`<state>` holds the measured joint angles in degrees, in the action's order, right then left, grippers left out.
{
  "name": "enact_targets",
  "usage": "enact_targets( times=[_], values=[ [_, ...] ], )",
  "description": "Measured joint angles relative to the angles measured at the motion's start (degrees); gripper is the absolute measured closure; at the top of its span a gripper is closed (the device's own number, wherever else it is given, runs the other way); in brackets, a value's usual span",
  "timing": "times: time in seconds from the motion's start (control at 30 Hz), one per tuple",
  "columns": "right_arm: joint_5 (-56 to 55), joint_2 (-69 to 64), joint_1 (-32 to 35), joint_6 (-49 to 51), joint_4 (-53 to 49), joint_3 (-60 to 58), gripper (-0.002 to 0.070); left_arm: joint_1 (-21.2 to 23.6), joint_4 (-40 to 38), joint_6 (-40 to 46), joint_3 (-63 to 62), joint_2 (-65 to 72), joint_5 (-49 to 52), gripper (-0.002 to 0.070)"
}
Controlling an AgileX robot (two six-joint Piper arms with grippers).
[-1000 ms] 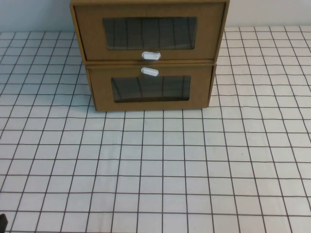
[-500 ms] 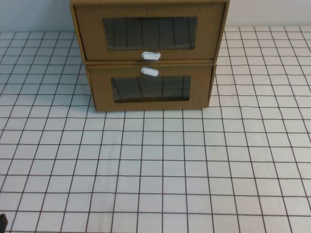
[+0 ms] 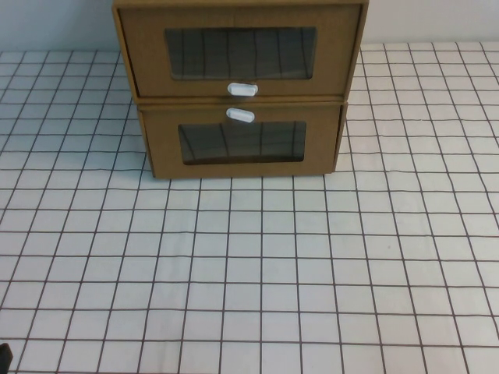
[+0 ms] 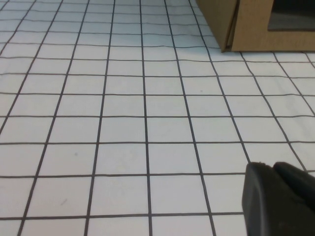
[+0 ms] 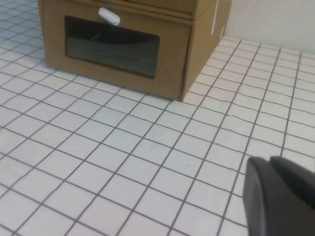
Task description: Close the shoe box
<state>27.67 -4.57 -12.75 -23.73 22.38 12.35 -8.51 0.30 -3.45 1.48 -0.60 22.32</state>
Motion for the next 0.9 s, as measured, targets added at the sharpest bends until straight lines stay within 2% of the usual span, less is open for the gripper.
enact_targets(
  times=[0.07, 0.33, 0.9],
  values=[
    [-1.97, 2.90, 0.00, 1.41, -2.13, -2.74, 0.0689, 0.00, 0.00, 0.00, 0.00, 0.00, 0.00, 0.0680],
    [-8.96, 5.09, 1.36, 17.71, -14.75, -13.00, 0.0689, 0.00, 0.00, 0.00, 0.00, -0.03, 0.22, 0.0680],
    [-7.69, 5.22, 1.36, 19.61, -15.58, -13.76, 0.0689, 0.00, 0.13, 0.00, 0.00, -0.03, 0.22, 0.0680]
  ],
)
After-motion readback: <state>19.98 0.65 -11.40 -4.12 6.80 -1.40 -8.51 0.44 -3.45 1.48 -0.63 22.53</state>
